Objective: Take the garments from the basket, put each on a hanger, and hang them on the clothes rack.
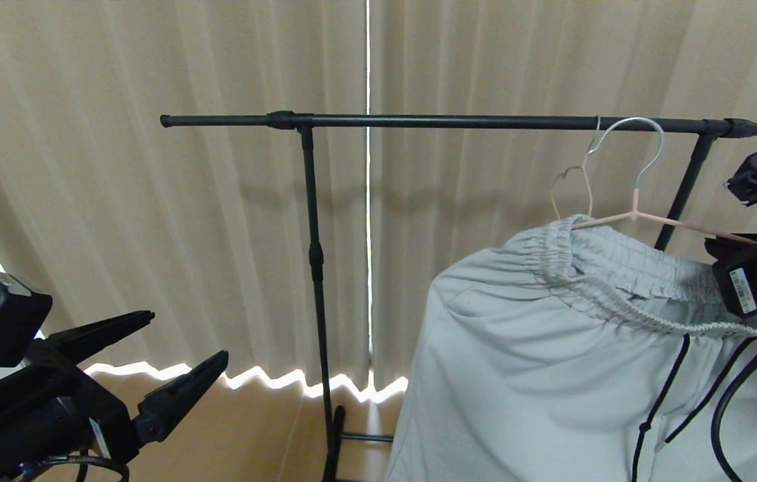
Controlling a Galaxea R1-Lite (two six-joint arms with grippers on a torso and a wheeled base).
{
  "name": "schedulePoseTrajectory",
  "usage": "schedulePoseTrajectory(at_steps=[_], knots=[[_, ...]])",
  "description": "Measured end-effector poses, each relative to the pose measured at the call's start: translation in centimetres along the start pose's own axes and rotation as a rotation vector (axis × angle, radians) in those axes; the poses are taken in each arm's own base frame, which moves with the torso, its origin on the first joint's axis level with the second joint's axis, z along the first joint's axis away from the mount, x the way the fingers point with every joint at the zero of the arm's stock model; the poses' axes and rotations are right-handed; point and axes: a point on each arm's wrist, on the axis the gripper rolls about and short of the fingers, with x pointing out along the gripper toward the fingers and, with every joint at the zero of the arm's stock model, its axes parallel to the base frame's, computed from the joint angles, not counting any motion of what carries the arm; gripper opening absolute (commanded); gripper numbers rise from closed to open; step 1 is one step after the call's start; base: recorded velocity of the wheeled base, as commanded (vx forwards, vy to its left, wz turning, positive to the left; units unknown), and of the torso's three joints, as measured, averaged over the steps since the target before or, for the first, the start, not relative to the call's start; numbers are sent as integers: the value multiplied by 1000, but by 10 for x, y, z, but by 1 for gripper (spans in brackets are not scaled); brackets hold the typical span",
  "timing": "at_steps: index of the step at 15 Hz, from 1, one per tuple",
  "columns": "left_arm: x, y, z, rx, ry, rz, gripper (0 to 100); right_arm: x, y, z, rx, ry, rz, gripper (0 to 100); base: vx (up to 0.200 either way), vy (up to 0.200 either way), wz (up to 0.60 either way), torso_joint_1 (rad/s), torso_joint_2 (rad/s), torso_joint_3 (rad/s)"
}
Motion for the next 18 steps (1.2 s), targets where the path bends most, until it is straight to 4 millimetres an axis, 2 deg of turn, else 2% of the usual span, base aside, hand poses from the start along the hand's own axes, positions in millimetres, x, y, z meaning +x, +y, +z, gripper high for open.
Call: schedulePoseTrajectory(at_steps=[13, 18], knots=[[0, 0, -4, 16, 14, 0, 100, 8, -4, 13, 39, 4, -54, 0, 200, 0, 0, 3, 2, 4], [-1, -1, -9, 43, 31, 0, 100, 18, -5, 33, 51, -13, -95, 0, 0, 0, 0, 0, 0, 0]])
